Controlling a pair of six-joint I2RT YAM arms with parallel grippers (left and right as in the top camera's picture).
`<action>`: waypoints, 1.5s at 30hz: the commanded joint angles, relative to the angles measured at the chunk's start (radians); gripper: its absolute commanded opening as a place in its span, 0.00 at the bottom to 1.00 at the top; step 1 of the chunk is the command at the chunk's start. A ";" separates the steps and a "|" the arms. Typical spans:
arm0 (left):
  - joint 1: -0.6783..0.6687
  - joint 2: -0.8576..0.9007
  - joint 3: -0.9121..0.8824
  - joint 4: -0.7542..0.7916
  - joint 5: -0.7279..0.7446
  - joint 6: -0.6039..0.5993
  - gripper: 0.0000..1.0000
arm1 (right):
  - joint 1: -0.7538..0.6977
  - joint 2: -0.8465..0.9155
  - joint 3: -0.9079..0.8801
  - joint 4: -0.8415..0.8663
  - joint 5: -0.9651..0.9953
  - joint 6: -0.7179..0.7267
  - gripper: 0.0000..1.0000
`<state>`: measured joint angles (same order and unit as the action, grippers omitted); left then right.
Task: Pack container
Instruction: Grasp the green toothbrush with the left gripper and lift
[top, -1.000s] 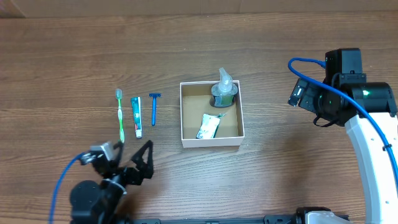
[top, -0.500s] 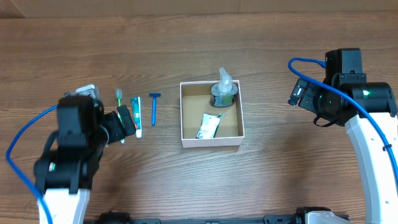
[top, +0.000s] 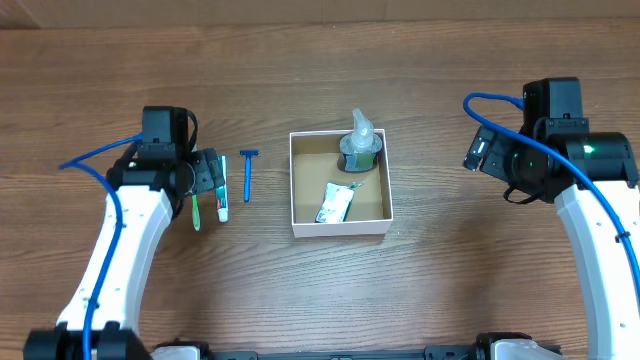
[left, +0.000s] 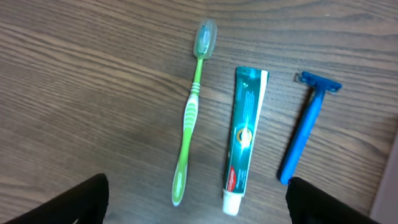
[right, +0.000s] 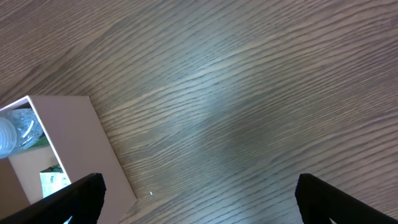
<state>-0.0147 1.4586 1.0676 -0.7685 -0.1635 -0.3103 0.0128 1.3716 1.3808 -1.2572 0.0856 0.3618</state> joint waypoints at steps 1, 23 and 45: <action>0.035 0.049 -0.005 0.018 -0.020 0.009 0.79 | -0.003 -0.003 0.021 0.003 0.007 -0.002 1.00; 0.131 0.378 -0.006 0.247 0.118 0.158 0.73 | -0.003 -0.003 0.021 0.003 0.007 -0.002 1.00; 0.131 0.424 0.088 0.126 0.139 0.156 0.07 | -0.003 -0.003 0.021 0.003 0.007 -0.002 1.00</action>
<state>0.1131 1.8618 1.0981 -0.5983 -0.0372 -0.1535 0.0128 1.3716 1.3808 -1.2568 0.0856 0.3618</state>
